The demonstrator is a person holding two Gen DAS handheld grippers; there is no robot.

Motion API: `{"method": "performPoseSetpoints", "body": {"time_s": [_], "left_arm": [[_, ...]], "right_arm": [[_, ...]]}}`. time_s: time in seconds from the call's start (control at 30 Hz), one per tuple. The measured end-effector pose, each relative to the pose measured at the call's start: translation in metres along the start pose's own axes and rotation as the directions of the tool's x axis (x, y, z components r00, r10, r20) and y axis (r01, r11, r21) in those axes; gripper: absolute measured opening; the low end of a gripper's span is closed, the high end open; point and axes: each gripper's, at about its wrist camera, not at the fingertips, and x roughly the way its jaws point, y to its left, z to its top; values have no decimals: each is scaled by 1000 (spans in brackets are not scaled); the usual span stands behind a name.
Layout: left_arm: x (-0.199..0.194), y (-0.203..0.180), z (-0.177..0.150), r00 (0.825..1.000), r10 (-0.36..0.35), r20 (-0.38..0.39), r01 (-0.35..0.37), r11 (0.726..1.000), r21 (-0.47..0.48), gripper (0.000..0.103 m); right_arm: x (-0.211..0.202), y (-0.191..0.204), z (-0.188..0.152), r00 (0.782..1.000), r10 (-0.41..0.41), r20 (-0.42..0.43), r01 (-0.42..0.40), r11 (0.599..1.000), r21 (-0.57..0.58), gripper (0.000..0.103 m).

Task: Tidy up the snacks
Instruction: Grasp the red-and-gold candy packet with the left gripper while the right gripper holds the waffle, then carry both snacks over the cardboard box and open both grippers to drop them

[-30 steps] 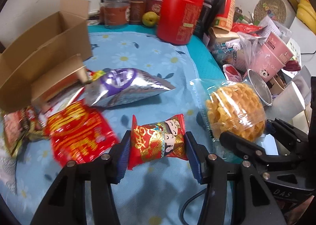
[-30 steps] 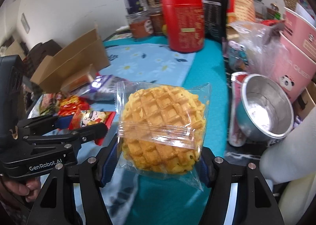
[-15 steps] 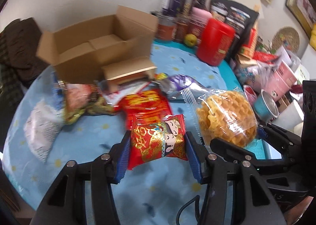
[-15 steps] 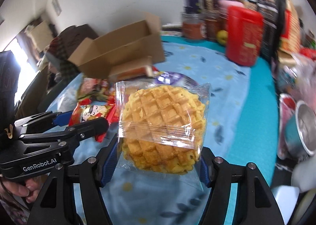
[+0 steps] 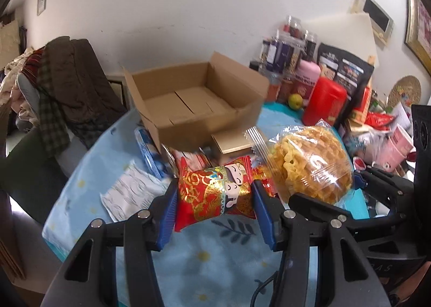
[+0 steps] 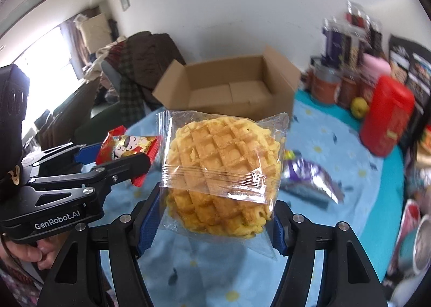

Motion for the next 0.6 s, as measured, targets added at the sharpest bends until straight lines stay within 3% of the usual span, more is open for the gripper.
{"method": "performPoseSetpoints", "body": {"time_s": [0.3,0.6], "left_arm": [[0,11,40,995,15,98,-17,1000,20,52],[21,35,86,989,19,147,-21,1000,10,52]], "right_arm": [[5,10,51,998,35,54,-30,995,-95,68],[27,6,99,995,45,84,-34,991,-130,68]]}}
